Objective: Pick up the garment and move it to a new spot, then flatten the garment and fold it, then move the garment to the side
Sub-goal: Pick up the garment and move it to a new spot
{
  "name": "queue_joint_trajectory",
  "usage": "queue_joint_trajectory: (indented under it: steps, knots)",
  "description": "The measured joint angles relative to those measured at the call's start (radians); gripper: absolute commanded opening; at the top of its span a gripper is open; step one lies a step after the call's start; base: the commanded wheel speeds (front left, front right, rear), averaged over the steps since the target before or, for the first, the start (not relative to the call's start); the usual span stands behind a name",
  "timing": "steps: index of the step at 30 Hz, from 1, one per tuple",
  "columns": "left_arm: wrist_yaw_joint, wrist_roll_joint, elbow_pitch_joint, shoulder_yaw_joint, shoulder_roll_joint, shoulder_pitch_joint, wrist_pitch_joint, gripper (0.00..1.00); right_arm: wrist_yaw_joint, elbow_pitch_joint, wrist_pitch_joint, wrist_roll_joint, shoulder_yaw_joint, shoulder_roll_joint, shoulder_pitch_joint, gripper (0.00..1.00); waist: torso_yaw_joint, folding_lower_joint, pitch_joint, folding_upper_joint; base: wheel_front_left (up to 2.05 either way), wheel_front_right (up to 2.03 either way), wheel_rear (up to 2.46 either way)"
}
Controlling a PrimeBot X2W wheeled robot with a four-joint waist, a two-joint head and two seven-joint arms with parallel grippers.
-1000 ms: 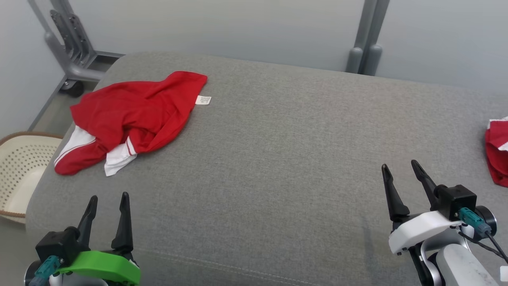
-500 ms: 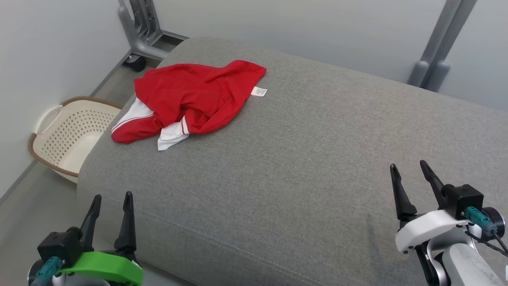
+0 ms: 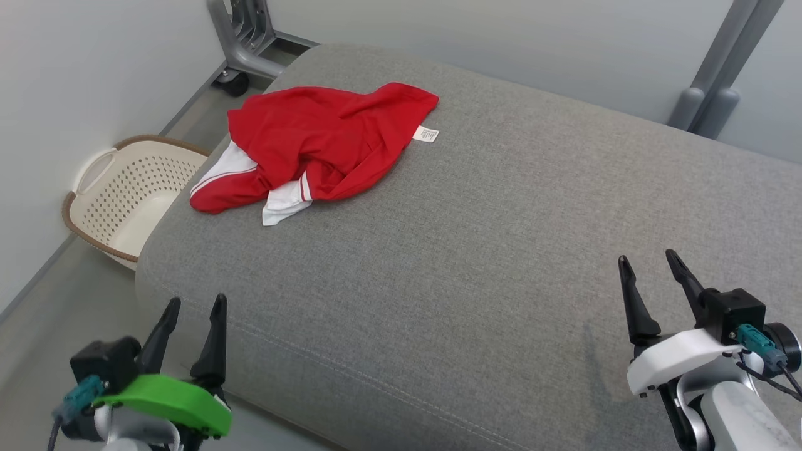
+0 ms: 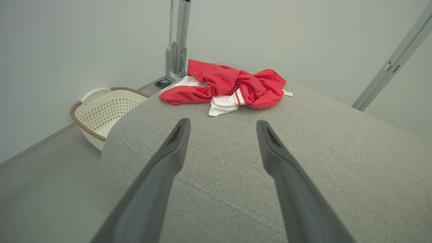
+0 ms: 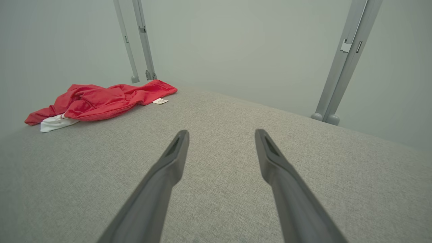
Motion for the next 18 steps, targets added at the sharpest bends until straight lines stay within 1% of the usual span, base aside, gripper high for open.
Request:
queue_joint_trajectory:
  steps: [4,8,10,13,15,18]
  knots:
    - [-0.013,-0.035,0.012,-0.013,0.027,-0.105,0.111,1.00,-0.001,-0.018,0.000,-0.018,-0.003,-0.027,-0.013,1.00,0.003,0.0000,0.033,0.0000,0.00,0.00,0.00]
    - [-0.014,-0.071,0.036,-0.012,0.067,-0.244,0.259,1.00,0.001,-0.041,0.000,-0.041,-0.006,-0.061,-0.050,1.00,0.006,0.0000,0.078,0.0000,0.00,0.00,0.00]
    - [-0.014,-0.123,0.067,-0.008,0.078,-0.313,0.355,1.00,0.002,-0.055,0.006,-0.050,-0.002,-0.074,-0.076,1.00,0.006,0.0000,0.102,-0.0001,0.00,0.00,0.00]
    - [-0.014,-0.199,0.115,0.003,0.078,-0.402,0.492,1.00,0.011,-0.076,0.018,-0.065,0.006,-0.094,-0.111,1.00,0.002,0.0000,0.141,0.0000,0.00,0.00,0.00]
    - [-0.012,-0.264,0.142,0.030,0.065,-0.462,0.568,1.00,0.020,-0.089,0.028,-0.078,0.008,-0.109,-0.128,1.00,-0.004,0.0000,0.167,0.0000,0.00,0.00,0.00]
    - [0.025,-0.327,0.175,0.073,0.053,-0.559,0.651,1.00,0.027,-0.108,0.045,-0.094,0.010,-0.130,-0.155,1.00,-0.016,0.0000,0.207,0.0000,0.00,0.00,0.00]
